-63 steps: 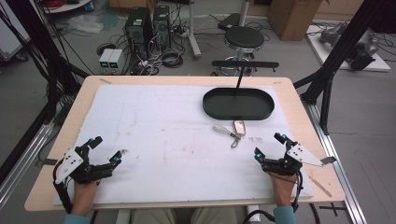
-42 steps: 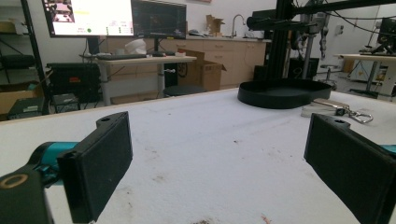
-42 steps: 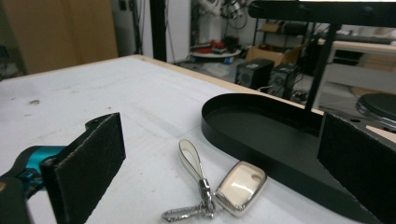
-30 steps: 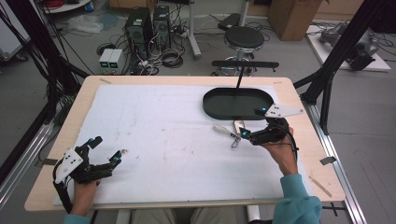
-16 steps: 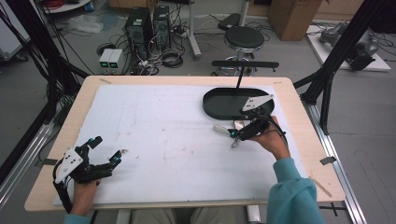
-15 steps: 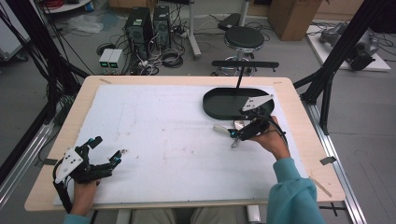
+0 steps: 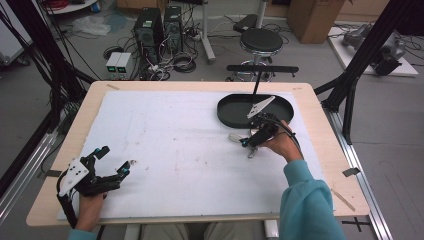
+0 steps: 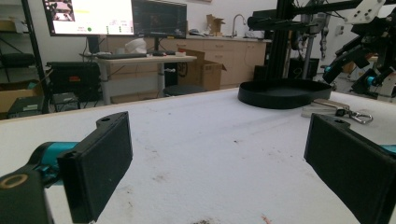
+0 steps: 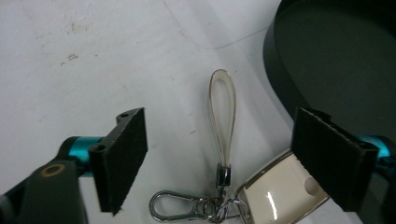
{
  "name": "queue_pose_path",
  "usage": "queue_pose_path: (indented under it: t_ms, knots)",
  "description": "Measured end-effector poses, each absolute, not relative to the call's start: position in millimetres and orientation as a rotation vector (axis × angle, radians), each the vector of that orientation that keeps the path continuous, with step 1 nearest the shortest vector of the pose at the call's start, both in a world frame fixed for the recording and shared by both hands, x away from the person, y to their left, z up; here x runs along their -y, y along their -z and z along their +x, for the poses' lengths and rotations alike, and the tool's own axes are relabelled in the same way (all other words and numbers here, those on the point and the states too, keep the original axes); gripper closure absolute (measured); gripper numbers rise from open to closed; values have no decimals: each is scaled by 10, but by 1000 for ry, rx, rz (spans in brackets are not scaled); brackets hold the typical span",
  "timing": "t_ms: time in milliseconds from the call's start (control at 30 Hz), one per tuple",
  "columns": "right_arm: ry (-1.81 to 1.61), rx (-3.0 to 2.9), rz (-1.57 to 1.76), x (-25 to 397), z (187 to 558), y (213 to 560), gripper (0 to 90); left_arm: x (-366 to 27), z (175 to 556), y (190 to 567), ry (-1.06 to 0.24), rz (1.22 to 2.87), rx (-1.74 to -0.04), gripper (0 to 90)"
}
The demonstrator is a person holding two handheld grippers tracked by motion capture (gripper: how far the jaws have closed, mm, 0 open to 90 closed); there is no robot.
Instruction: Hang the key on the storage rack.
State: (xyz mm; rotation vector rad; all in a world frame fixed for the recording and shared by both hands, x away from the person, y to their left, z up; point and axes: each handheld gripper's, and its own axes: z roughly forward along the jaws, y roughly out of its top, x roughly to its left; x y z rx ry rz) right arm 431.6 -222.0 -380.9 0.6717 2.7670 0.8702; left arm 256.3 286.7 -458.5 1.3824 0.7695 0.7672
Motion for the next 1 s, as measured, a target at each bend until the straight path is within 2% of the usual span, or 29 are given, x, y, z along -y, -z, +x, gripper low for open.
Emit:
queue_pose_path:
  t_ms: [233, 267, 533, 567, 700, 1000]
  knots:
    - [-741, -2841, 665, 2162, 4377, 3936, 292, -2866, 2563, 4585, -766, 1379, -772, 82]
    - [-730, -2852, 662, 2161, 4385, 3949, 330, -2867, 2563, 4585, -766, 1381, -772, 82]
    - [-663, -2870, 699, 2158, 4418, 3999, 415, -2867, 2563, 4585, -767, 1382, -769, 82]
    - [-625, -2862, 705, 2142, 4418, 4005, 455, -2867, 2563, 4585, -766, 1382, -770, 82]
    - [-591, -2880, 695, 2124, 4431, 4024, 515, -2867, 2563, 4585, -767, 1382, -769, 82]
    - [-524, -2912, 681, 2102, 4451, 4064, 597, -2867, 2563, 4585, -766, 1381, -772, 82]
